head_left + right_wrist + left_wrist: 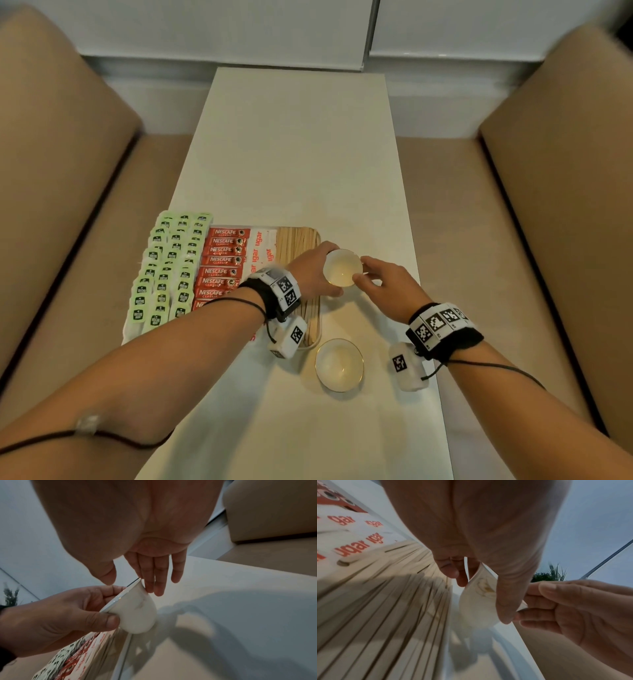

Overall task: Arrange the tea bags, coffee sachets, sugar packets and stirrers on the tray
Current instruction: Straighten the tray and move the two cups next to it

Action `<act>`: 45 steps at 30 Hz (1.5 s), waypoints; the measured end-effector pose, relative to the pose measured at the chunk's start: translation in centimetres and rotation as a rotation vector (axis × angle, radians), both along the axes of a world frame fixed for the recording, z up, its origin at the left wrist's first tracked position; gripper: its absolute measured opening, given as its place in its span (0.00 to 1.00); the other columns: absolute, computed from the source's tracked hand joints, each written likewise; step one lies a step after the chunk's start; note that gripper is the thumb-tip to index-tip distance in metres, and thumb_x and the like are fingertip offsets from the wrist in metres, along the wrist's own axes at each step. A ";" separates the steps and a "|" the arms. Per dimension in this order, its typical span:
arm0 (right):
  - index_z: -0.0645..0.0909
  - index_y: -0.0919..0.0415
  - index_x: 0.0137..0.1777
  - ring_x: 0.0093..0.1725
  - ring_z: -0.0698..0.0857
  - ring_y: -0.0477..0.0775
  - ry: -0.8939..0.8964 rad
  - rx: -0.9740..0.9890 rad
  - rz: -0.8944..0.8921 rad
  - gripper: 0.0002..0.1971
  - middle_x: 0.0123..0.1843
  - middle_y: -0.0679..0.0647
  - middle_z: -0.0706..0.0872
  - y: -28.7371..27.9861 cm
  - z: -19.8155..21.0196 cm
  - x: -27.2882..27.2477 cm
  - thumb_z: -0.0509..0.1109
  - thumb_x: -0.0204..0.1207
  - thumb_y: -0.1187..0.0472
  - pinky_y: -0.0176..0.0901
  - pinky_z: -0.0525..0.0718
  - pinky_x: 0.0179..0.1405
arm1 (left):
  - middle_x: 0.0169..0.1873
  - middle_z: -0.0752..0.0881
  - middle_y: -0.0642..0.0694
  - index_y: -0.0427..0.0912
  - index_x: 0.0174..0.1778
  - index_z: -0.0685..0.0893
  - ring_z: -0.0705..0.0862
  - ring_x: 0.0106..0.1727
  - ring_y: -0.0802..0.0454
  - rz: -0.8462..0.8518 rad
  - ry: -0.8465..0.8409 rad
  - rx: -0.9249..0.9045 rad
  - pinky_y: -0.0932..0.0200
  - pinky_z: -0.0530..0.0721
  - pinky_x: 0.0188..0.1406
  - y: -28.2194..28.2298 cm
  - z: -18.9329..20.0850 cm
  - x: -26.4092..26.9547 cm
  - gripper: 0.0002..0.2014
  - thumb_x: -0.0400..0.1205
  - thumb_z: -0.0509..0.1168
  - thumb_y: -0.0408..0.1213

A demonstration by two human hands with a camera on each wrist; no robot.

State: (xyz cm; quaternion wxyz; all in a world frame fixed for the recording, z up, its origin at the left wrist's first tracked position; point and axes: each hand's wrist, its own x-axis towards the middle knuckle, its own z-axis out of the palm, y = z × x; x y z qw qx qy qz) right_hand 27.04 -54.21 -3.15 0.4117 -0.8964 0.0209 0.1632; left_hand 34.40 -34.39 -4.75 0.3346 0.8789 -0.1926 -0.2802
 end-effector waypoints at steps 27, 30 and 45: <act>0.72 0.49 0.79 0.62 0.88 0.49 -0.061 0.118 -0.122 0.28 0.73 0.49 0.82 0.8 -2.5 2.4 0.76 0.80 0.58 0.42 0.83 0.59 | 0.65 0.81 0.51 0.48 0.79 0.70 0.86 0.56 0.55 0.171 0.072 -0.223 0.60 0.87 0.54 1.2 -0.8 1.8 0.34 0.78 0.76 0.33; 0.71 0.50 0.79 0.62 0.88 0.49 -0.075 0.108 -0.136 0.27 0.73 0.51 0.83 0.6 -2.8 3.8 0.75 0.82 0.58 0.50 0.87 0.64 | 0.66 0.81 0.51 0.49 0.78 0.71 0.85 0.56 0.59 0.203 0.060 -0.230 0.67 0.83 0.48 0.6 -0.9 3.0 0.31 0.80 0.74 0.31; 0.70 0.52 0.81 0.59 0.86 0.49 -0.087 0.045 -0.143 0.27 0.72 0.51 0.82 0.7 -1.8 6.7 0.71 0.83 0.62 0.42 0.80 0.57 | 0.65 0.82 0.49 0.46 0.78 0.71 0.86 0.51 0.58 0.230 0.050 -0.247 0.64 0.83 0.48 -0.3 -1.6 6.1 0.30 0.80 0.73 0.30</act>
